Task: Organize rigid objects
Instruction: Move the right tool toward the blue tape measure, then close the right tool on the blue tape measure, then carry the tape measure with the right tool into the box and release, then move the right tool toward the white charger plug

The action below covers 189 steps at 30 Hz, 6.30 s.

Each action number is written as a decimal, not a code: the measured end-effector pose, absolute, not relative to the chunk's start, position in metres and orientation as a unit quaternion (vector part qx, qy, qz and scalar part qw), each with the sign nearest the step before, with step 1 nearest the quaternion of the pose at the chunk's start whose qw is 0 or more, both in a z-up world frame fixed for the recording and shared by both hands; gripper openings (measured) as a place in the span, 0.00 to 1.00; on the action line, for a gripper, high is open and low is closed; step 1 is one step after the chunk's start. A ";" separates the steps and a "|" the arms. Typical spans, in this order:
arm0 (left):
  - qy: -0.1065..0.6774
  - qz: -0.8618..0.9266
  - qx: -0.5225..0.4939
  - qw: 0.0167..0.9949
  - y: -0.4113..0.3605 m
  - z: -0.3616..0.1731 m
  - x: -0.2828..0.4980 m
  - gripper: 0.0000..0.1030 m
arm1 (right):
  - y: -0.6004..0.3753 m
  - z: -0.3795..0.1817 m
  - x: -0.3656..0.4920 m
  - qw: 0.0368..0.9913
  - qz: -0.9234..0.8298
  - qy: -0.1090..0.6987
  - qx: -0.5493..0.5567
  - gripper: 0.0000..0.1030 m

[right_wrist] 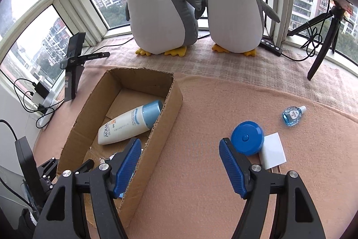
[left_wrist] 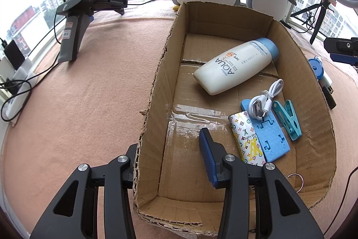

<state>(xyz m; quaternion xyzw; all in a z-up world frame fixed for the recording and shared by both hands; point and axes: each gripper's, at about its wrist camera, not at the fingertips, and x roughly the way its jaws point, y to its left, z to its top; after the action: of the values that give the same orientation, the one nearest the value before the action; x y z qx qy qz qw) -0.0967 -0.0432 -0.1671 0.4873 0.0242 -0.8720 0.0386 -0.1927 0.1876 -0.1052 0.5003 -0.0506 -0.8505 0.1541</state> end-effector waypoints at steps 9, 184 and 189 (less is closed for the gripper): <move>0.024 -0.872 0.487 0.039 -0.043 -0.167 -0.097 0.41 | 0.231 -0.117 -0.220 0.126 -0.841 -0.098 0.516 0.67; 0.023 -0.872 0.486 0.040 -0.045 -0.166 -0.096 0.41 | 0.213 -0.108 -0.188 0.109 -0.855 -0.002 0.508 0.67; 0.022 -0.872 0.487 0.040 -0.045 -0.166 -0.096 0.41 | 0.237 -0.116 -0.196 0.090 -0.848 0.000 0.522 0.67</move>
<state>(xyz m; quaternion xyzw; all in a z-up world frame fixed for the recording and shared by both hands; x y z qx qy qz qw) -0.0964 -0.0451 -0.1659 0.4865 0.0224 -0.8725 0.0399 -0.1955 0.2373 -0.1165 0.5222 -0.0003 -0.8480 0.0904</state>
